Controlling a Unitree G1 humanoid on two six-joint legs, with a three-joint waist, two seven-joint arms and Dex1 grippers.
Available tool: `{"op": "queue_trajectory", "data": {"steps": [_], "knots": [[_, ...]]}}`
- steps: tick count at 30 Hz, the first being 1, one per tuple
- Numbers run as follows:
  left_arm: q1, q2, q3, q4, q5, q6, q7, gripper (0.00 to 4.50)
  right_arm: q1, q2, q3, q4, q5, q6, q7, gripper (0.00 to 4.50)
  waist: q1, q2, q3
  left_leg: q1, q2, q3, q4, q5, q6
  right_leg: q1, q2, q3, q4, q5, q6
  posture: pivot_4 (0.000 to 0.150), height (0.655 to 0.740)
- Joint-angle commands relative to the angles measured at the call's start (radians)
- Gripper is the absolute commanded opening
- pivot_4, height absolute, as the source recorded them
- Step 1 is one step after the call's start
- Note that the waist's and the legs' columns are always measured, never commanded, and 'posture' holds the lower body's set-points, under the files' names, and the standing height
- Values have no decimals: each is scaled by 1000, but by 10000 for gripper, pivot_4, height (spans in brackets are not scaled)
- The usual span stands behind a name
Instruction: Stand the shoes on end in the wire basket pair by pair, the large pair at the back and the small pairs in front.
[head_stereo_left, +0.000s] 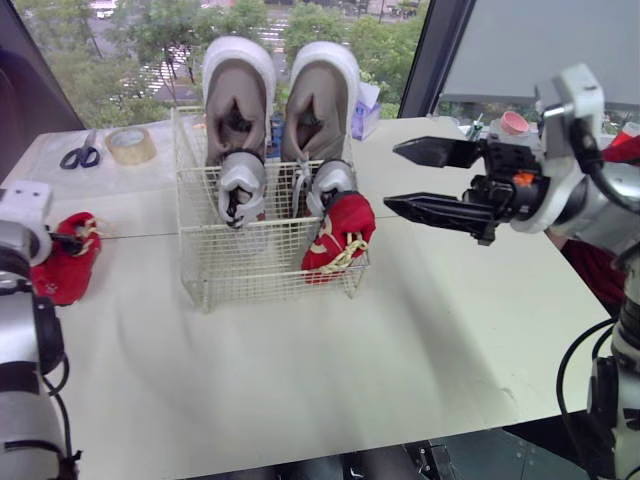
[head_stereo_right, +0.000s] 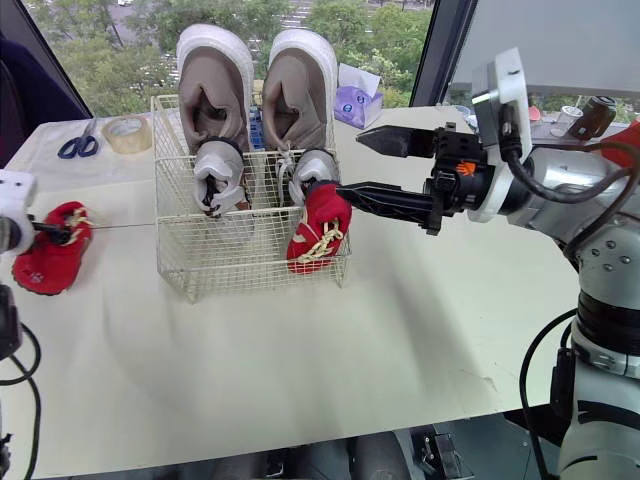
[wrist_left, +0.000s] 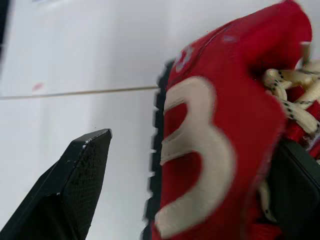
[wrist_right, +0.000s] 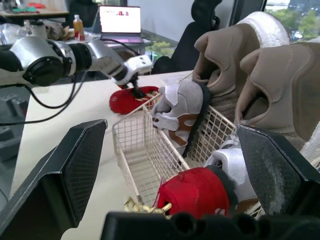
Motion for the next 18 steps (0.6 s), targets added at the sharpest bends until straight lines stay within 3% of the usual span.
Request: {"op": "queue_trajectory", "data": {"steps": [1,12,18], "knots": [[-35,55,-9,4,24,28,-44,44191,-25,11,3,16,-11,-42,31,45000,8,0,0,0,0,0,0,0,0,0,0,0,0,0,0,1500,7400],[-153,34,-5,-10,22,40,-120,44191,-110,-115,-17,-30,148,69,151,45000,37,-2,-1,-2,-1,-2,1,0,1,1,-1,-1,-1,0,0,1500,7400],[-140,21,10,-2,14,34,-96,44191,-128,-163,-4,-38,139,65,167,45000,29,-2,-1,-2,0,-2,1,0,1,0,-1,-1,-1,0,0,1500,7400]]}}
